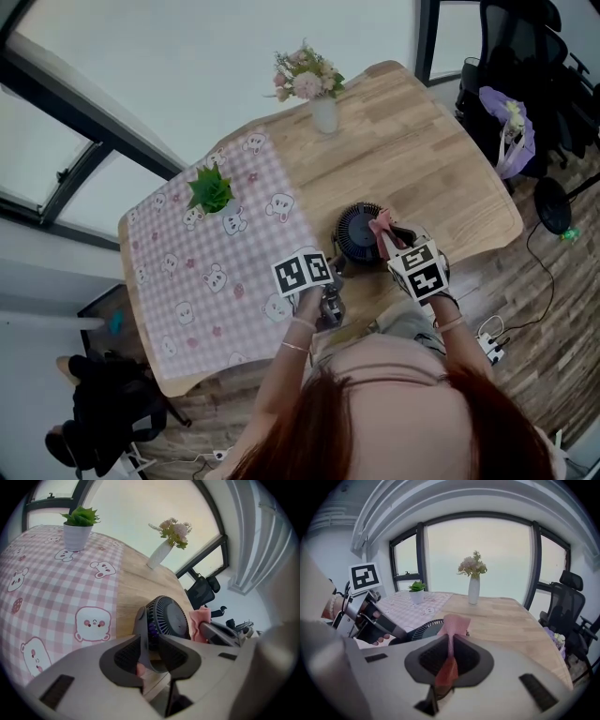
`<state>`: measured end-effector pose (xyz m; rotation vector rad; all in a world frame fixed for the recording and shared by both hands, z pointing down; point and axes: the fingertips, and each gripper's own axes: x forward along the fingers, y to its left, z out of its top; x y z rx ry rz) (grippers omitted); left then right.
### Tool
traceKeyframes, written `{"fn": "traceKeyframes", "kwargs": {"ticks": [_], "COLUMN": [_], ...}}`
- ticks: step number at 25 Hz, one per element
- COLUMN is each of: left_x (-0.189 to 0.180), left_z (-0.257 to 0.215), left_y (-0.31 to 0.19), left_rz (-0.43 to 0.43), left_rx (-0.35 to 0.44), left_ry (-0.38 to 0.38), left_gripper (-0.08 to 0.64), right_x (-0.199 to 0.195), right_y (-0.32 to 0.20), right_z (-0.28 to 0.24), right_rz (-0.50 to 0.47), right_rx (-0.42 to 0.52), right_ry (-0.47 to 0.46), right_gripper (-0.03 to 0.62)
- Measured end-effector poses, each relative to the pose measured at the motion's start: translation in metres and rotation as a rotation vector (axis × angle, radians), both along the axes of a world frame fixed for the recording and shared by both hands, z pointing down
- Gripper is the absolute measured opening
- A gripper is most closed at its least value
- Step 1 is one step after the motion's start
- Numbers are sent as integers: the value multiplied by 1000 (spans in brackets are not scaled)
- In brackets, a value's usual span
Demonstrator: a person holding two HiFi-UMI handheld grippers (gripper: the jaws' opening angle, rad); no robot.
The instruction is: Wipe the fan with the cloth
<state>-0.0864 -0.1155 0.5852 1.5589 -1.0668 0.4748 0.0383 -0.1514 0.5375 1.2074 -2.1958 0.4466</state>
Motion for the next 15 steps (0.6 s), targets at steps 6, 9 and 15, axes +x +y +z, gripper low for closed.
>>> {"fn": "traceKeyframes", "kwargs": {"ticks": [6,9,15], "left_x": [-9,-15,-21], "left_z": [-15,-25,-46], "left_y": [3,6,7], "left_rz": [58,77,130], "left_rx": [98,153,291], "left_ry": [-24,-24,-69], "left_gripper": [110,110,101], "right_x": [-1,-3,-9], "right_y": [14,23,33], "right_z": [-9,-16,-30], "right_rz": [65,70,92], "right_rx": [6,36,70], "right_ry": [-52,-45,-142], "right_gripper": [28,26,26]}}
